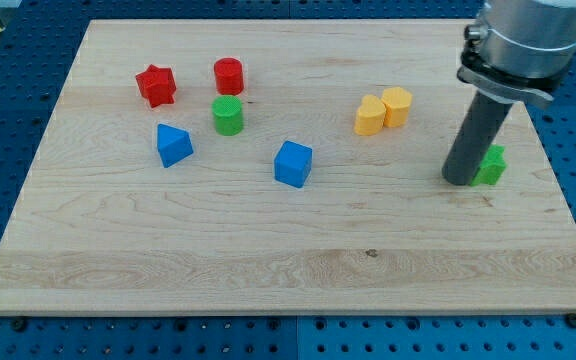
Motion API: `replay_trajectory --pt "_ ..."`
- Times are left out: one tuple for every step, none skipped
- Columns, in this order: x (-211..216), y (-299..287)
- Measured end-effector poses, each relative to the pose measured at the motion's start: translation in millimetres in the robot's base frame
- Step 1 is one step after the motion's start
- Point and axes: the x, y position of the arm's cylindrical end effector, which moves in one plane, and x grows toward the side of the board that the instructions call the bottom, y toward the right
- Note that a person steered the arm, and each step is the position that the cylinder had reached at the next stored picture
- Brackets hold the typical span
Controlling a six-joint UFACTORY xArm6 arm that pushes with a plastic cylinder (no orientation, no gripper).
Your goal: Move the blue cube to the green star
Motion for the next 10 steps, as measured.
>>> replay_trajectory --pt "-0.3 6.6" --pt "9.5 -19.8" --pt "27.3 -77.5" --pt "33.8 -151.3" --pt "21.1 -234.0" --pt "-7.6 -303.3" --pt "-8.8 -311.4" --pt "-8.8 -267.5" --pt "-8.9 -225.8" --pt "-8.9 -185.3"
